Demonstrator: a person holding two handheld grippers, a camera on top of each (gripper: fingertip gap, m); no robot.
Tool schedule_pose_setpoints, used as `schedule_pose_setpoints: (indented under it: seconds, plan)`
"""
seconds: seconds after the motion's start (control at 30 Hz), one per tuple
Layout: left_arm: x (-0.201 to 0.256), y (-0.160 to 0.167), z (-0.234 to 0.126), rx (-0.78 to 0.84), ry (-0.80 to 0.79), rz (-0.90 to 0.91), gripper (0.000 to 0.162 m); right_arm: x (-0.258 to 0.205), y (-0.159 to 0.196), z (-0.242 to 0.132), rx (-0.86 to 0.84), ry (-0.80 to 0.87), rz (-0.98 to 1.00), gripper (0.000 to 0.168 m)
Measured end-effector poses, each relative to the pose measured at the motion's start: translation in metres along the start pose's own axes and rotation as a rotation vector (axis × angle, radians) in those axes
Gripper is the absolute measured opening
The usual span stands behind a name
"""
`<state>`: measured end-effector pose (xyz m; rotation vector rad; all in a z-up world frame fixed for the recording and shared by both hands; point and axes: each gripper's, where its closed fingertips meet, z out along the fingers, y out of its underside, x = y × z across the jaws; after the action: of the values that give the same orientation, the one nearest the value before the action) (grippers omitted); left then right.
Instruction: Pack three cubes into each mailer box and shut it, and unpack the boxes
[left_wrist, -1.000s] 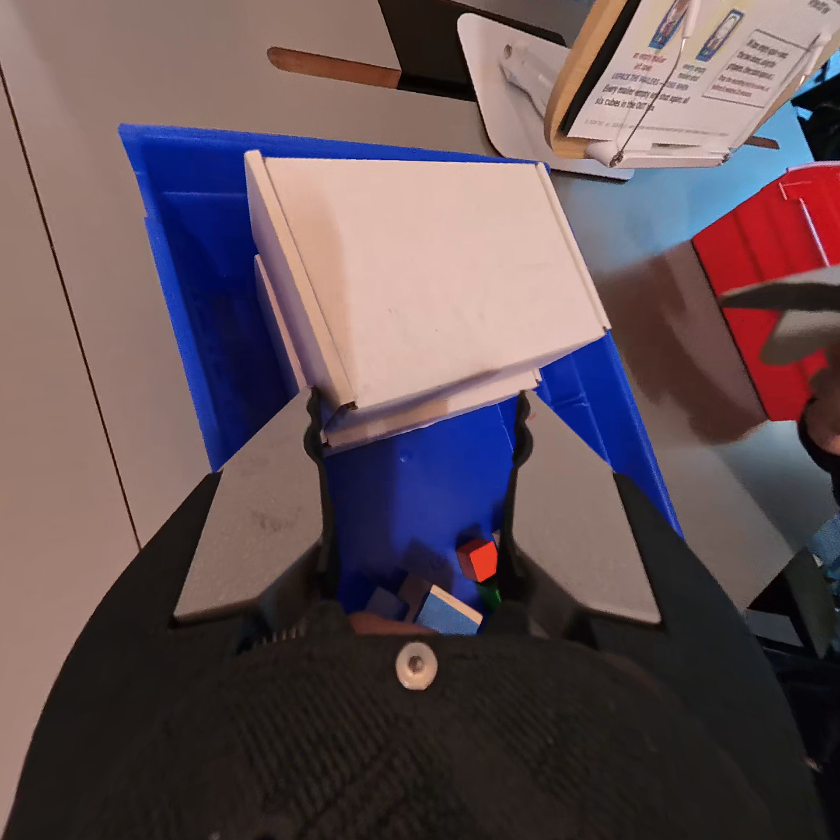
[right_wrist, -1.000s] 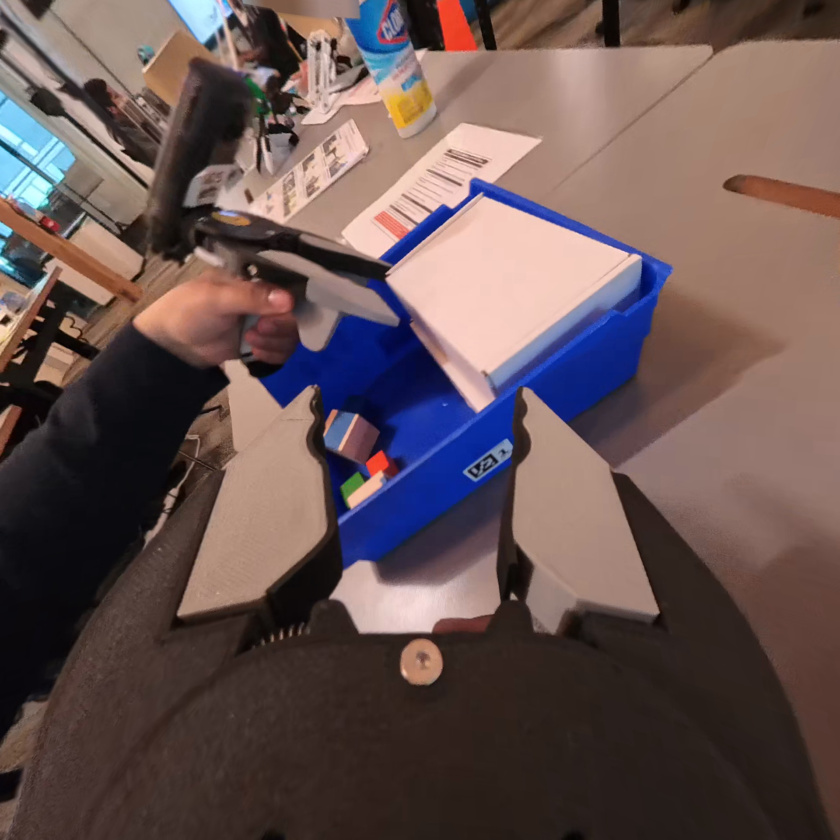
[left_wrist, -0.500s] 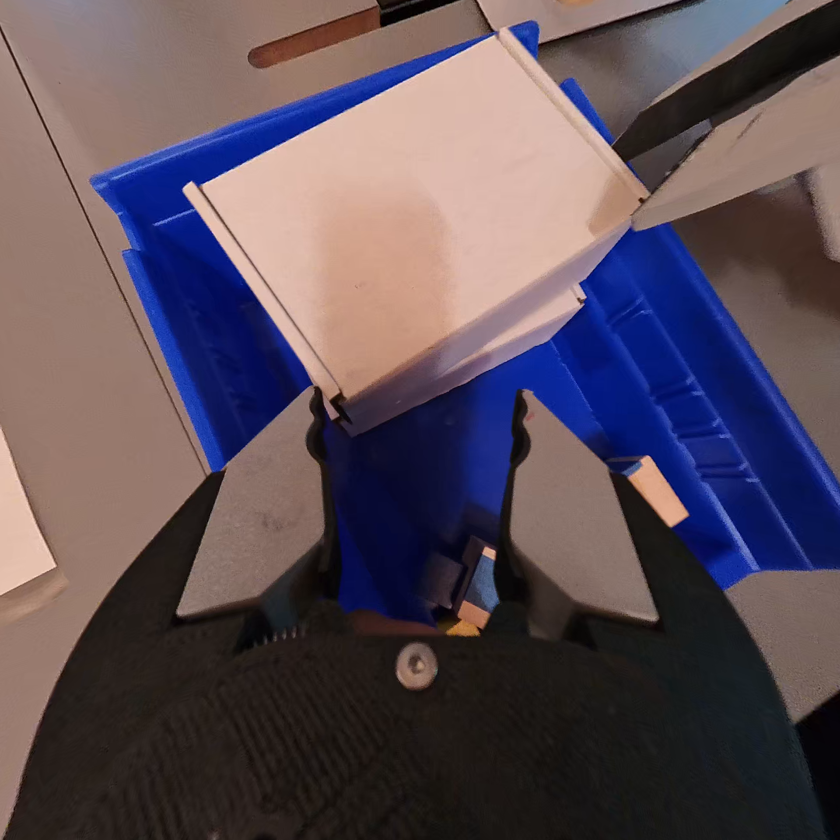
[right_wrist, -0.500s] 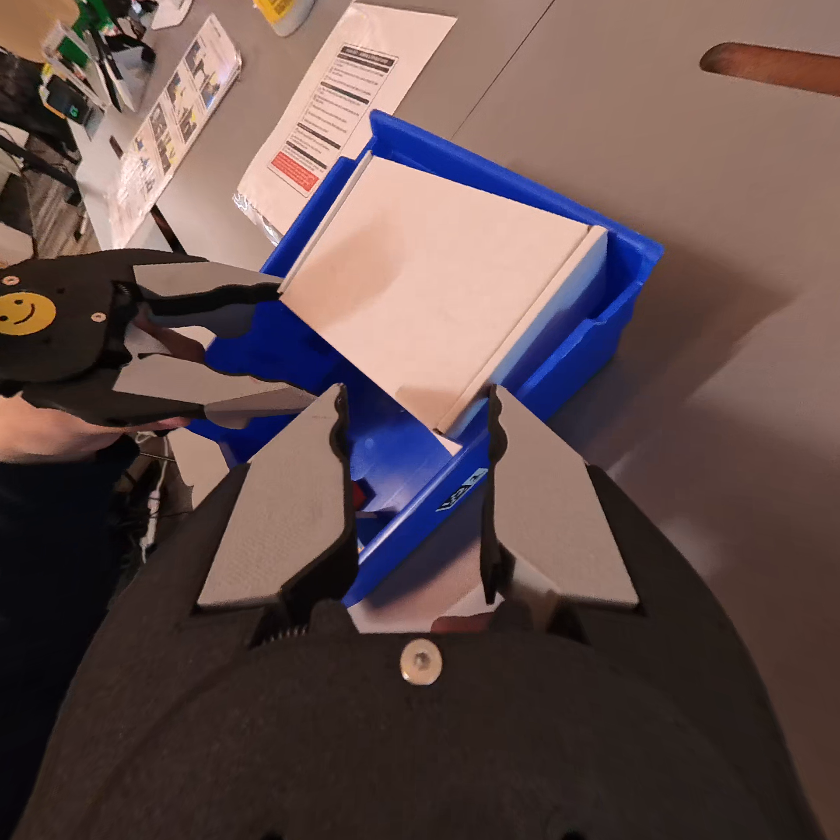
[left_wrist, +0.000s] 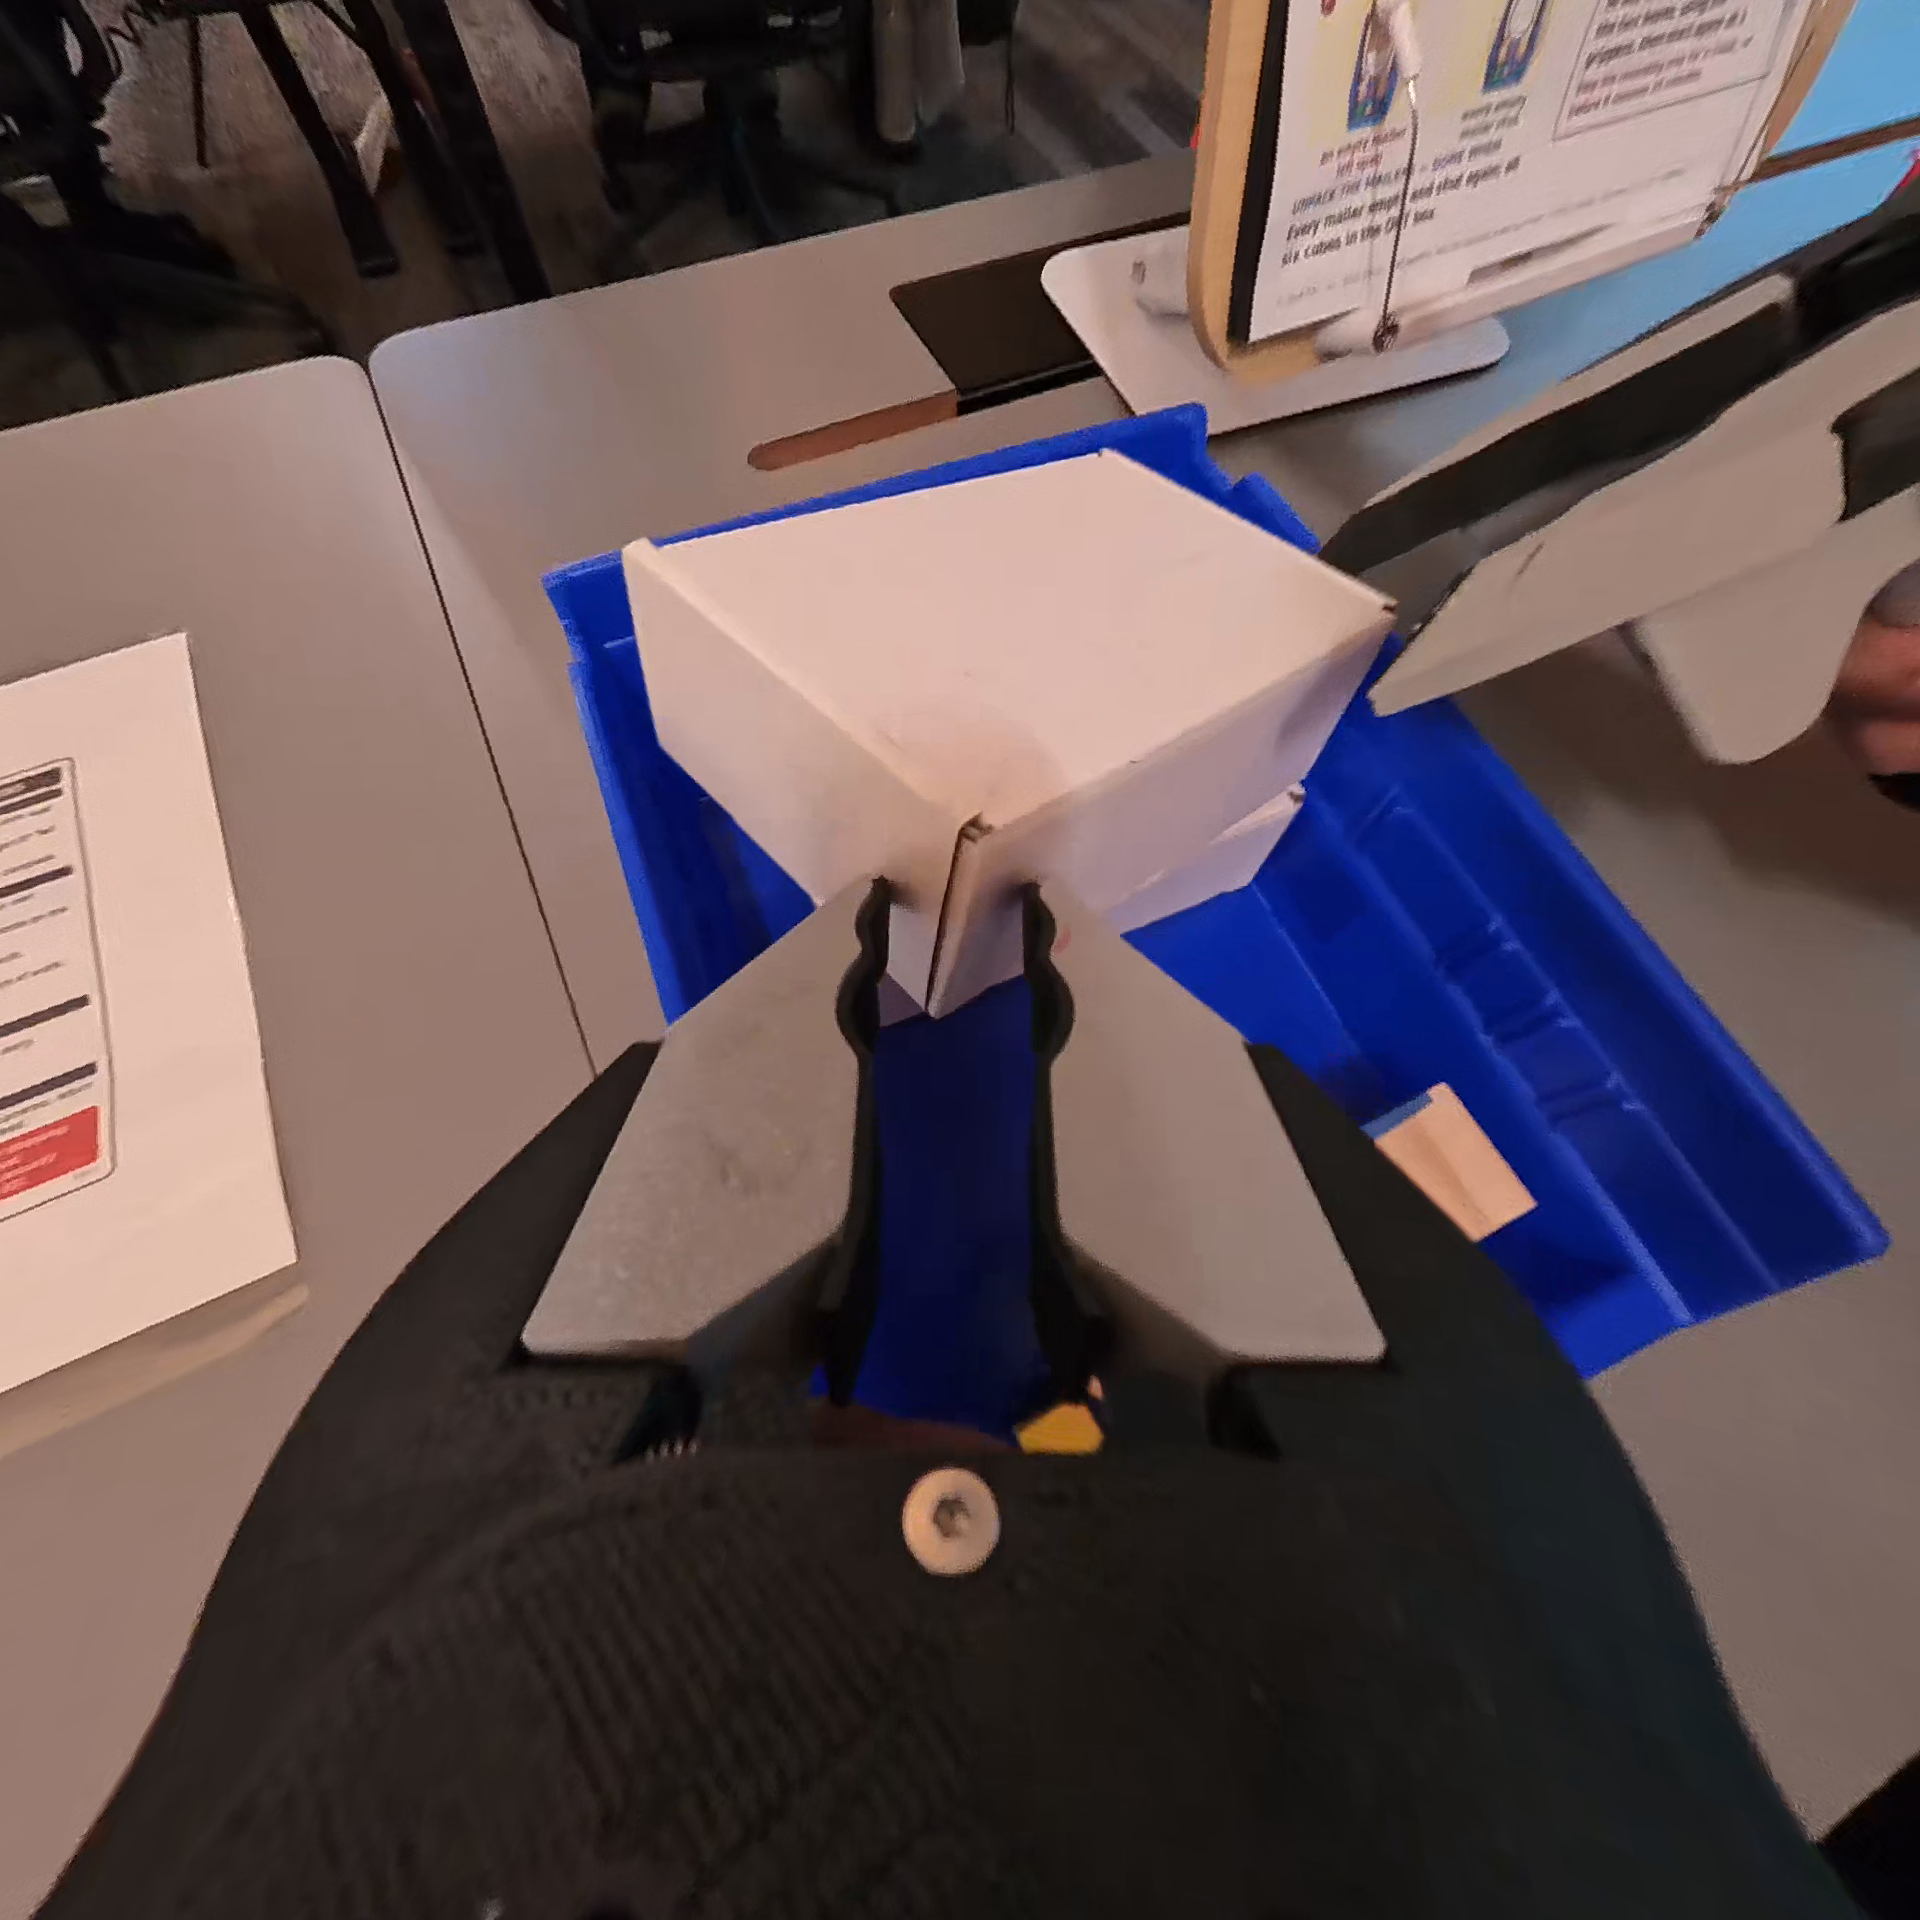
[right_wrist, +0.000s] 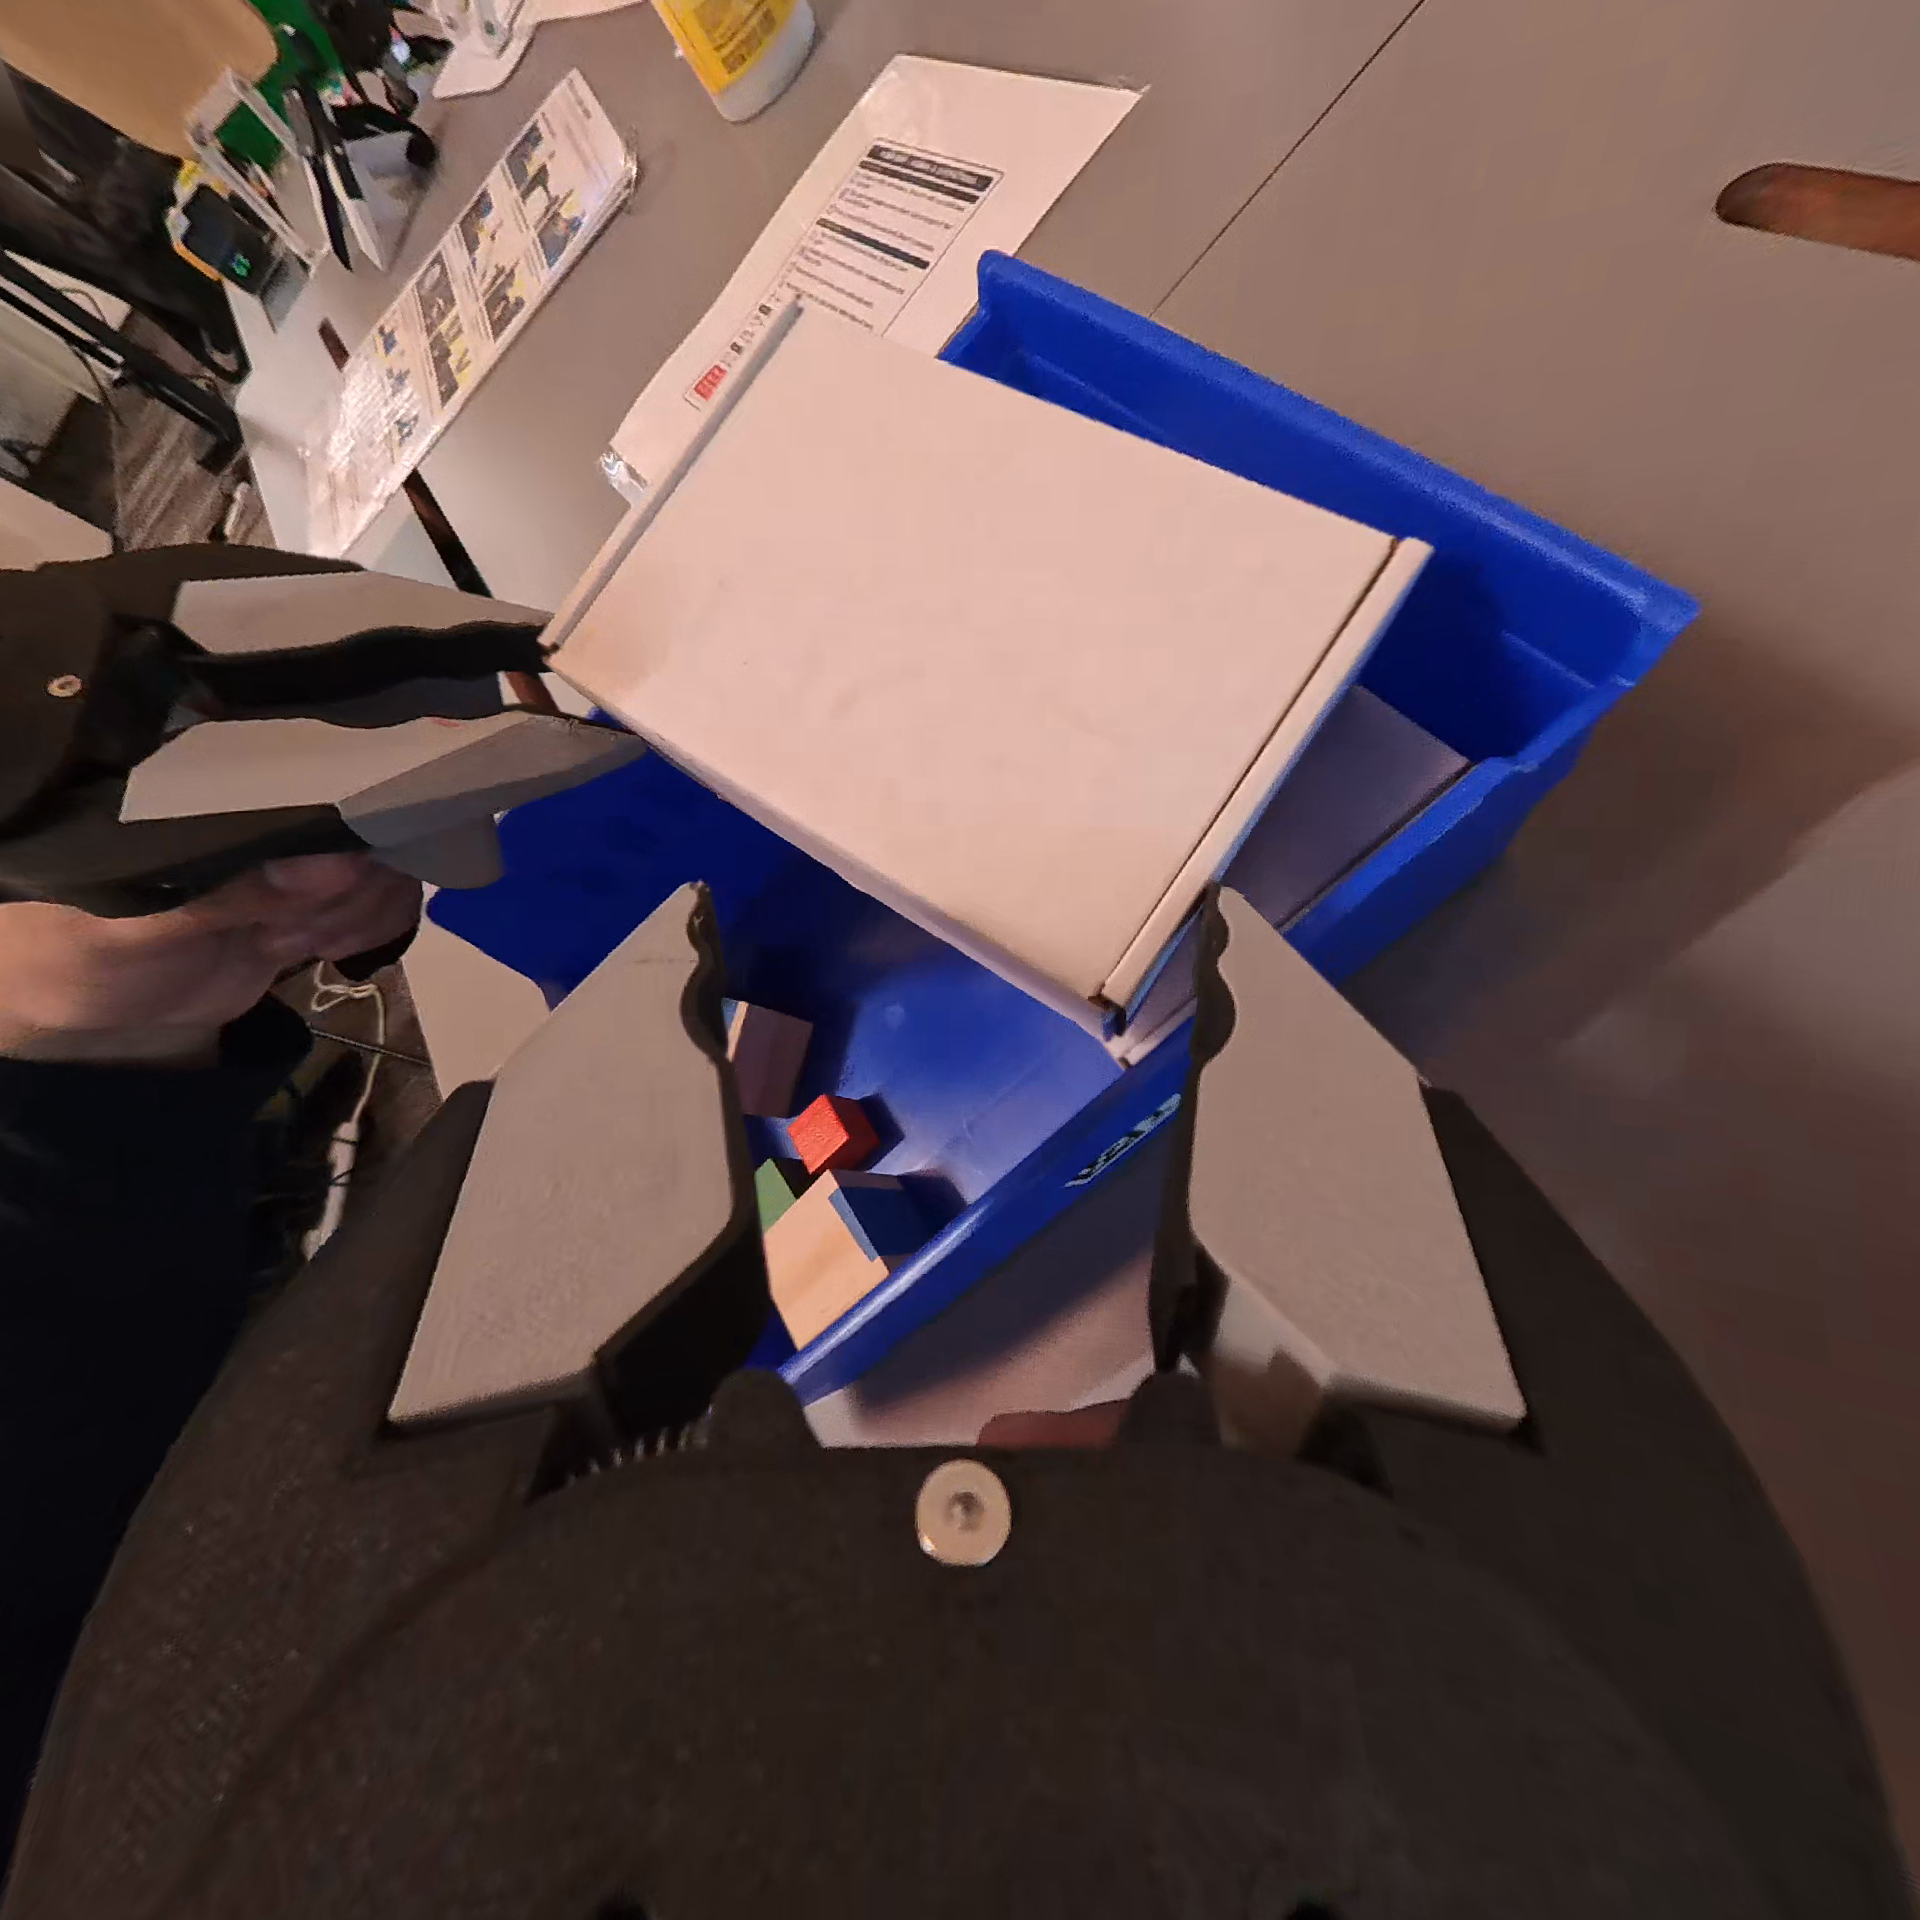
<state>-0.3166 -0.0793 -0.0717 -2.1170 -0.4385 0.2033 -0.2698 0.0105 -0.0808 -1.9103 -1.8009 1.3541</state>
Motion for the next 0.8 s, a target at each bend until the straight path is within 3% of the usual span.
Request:
schedule_pose_setpoints:
  seconds: [0.23,0.57,0.8]
  plan:
    - [0.002,-0.020,-0.011,0.066,-0.038,0.039,0.023,-0.003,-0.004,-0.001,0.056,-0.060,0.059,0.091]
    - [0.015,-0.041,-0.018,0.042,-0.084,0.127,0.022,0.002,-0.007,-0.008,0.121,-0.180,0.171,0.086]
    - [0.021,-0.044,-0.022,-0.020,-0.021,0.000,0.044,-0.005,-0.013,-0.018,0.150,-0.222,0.176,0.087]
